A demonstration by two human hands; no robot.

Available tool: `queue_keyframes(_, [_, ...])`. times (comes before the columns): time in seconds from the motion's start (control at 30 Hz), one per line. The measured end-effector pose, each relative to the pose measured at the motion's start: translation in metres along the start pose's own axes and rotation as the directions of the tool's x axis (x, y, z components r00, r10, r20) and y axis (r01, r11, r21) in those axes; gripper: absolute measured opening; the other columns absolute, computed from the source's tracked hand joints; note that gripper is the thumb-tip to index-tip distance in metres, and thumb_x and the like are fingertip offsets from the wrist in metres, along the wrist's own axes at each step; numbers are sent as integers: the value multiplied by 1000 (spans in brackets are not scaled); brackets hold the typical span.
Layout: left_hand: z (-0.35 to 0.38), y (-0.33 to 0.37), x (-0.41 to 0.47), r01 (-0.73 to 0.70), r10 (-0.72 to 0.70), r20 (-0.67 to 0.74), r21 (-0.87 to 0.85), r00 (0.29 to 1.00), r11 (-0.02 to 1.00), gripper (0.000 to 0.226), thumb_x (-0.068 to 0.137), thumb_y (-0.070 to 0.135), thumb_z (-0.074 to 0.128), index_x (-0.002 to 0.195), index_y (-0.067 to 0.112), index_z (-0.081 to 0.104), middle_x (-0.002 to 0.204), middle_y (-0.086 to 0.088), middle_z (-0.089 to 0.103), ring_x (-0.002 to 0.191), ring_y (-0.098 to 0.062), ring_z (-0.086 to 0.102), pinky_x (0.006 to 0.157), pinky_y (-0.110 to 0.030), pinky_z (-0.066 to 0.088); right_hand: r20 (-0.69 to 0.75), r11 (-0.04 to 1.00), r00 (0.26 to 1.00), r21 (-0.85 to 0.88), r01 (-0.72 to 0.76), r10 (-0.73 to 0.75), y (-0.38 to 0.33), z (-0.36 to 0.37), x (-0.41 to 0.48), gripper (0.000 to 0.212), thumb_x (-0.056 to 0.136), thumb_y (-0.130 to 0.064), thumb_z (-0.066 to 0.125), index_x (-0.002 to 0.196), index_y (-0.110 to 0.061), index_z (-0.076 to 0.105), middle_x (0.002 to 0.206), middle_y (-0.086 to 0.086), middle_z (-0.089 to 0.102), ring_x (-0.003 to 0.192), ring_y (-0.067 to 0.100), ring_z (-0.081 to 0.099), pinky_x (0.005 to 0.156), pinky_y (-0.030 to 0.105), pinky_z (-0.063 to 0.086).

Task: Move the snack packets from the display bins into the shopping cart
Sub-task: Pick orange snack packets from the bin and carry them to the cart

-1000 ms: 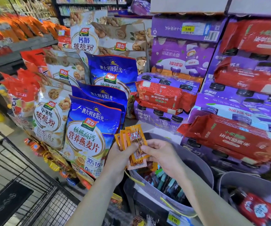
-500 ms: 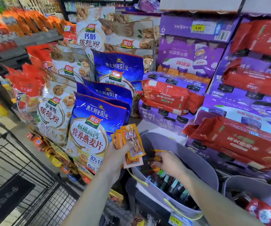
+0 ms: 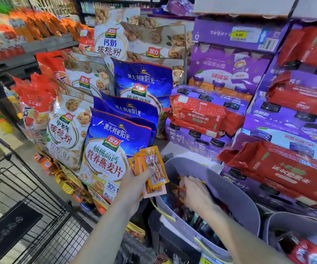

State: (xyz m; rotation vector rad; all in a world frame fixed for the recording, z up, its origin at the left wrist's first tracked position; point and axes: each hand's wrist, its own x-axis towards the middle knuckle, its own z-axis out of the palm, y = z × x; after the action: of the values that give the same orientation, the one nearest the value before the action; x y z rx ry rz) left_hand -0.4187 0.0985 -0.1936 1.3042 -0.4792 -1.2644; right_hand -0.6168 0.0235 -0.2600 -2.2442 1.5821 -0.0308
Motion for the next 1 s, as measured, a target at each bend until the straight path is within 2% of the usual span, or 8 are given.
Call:
queue_keyframes(0.1, [0,1,2,-4,4,4,-4,1000,1000,29,94,23,80,120,28,68,109,1,82,99,-22,80,88,-47,64,-65,965,992,245,-88,106,5,-19,-7,21,91,-14,69,107,-28,64,104,-3,71,98,22,67,71,27,40])
queue_keyframes(0.27, [3,0,4,-1,2,12,-5,1000,1000,29,95,22,79,121,23,67,110,0,82,99,-22,80,80,-41,65,-222,845,973,531,62,68,12,-57,-31,27,91,-17,76,98,-41,65,86,-29,69,87,-10,64,71,5,42])
queue_keyframes(0.43, [14,2,3,0,0,40,8,999,1000,29,95,22,79,122,22,68,111,-2,82,101,-23,79,87,-47,64,-219,339,969,926,168,116,-7,-84,-51,20,92,-9,75,103,-24,79,101,-4,80,93,15,76,80,27,61])
queue_keyframes(0.5, [22,3,0,19,-20,77,13,997,1000,32,95,21,79,124,20,68,114,-5,81,107,-27,78,99,-56,59,-144,263,984,958,113,103,-18,-81,-54,14,92,-13,77,100,-24,79,102,2,80,94,22,77,83,35,62])
queue_keyframes(0.63, [32,4,-5,9,-15,154,37,988,999,35,94,21,79,128,20,68,118,-5,80,111,-28,77,102,-56,57,-131,238,974,968,86,183,-30,-66,-53,11,93,-14,77,103,-13,75,97,6,80,90,30,77,71,34,61])
queue_keyframes(0.8, [32,4,-8,1,-9,203,37,979,999,54,76,32,88,125,20,67,116,-7,80,104,-28,79,74,-40,66,-147,309,978,946,96,145,-31,-59,-55,22,82,-41,81,95,-24,77,94,5,80,88,30,77,81,50,61])
queue_keyframes(0.9, [33,0,-8,5,-25,182,109,983,994,42,84,25,89,120,22,67,110,-5,81,94,-26,80,65,-39,65,-132,374,986,924,86,99,-35,-52,-54,31,78,-49,80,93,-22,77,89,6,79,83,32,75,79,57,58])
queue_keyframes(1.0, [31,-3,-4,17,-32,146,102,989,995,37,87,23,87,118,25,68,108,-2,82,92,-23,81,63,-38,64,-119,474,990,878,68,77,-24,-53,-48,27,84,-55,73,93,-31,80,87,-3,79,77,11,73,75,34,61])
